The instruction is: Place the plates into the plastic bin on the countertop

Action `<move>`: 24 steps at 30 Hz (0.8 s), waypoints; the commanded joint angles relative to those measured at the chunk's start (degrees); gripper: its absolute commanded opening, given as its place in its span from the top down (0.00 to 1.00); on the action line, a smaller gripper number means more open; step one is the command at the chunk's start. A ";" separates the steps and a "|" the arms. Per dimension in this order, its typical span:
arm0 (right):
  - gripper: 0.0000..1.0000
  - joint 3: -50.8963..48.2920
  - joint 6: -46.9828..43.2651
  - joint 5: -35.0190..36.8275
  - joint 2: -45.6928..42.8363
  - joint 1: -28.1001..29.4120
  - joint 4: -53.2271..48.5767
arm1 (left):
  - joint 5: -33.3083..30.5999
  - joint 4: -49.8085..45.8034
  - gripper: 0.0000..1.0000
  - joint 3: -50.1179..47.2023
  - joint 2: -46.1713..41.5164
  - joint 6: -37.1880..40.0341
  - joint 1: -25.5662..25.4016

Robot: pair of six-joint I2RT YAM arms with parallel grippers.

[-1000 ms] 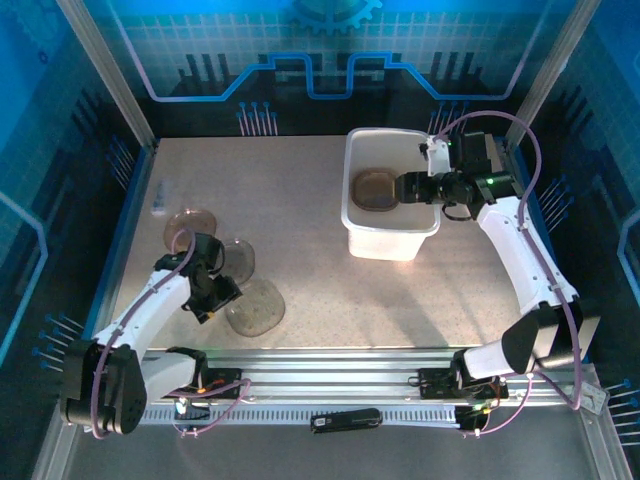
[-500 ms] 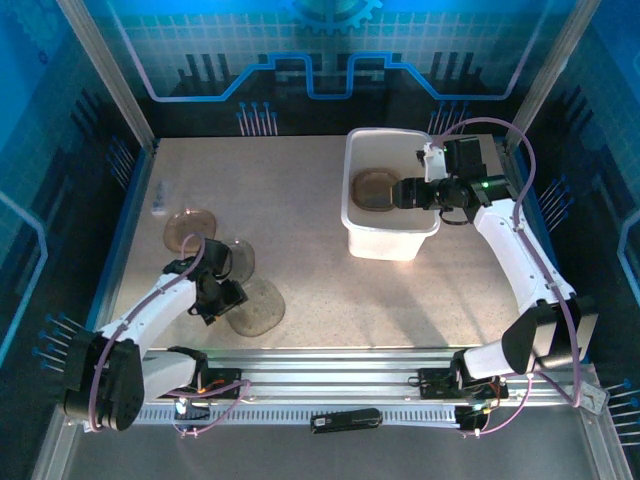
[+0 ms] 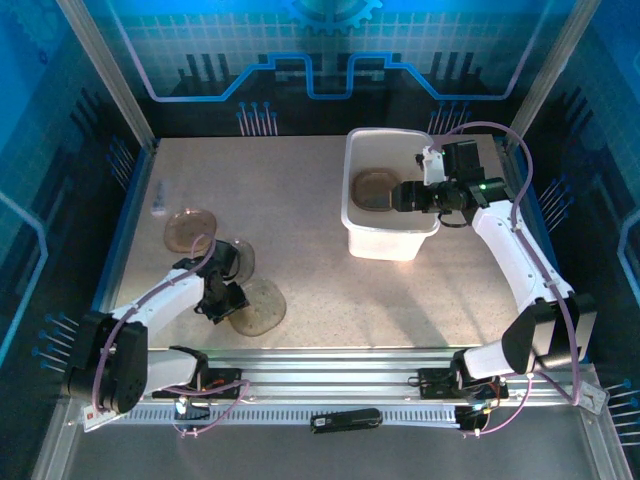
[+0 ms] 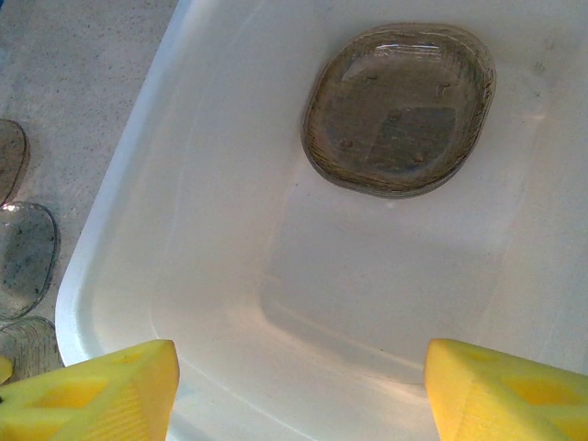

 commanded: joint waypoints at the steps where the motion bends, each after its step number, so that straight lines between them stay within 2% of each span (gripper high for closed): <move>1: 0.28 -0.59 0.69 -0.90 -1.32 0.88 0.47 | 0.52 0.08 0.59 -1.03 0.61 0.82 -0.82; 11: 0.28 -0.44 0.58 -0.07 -2.02 2.02 -0.88 | 2.00 0.43 0.79 -1.67 -0.91 1.04 -2.48; 24: 0.28 4.75 0.27 2.26 -1.98 6.15 -4.13 | 2.19 0.11 0.93 -2.20 -8.06 0.69 -4.54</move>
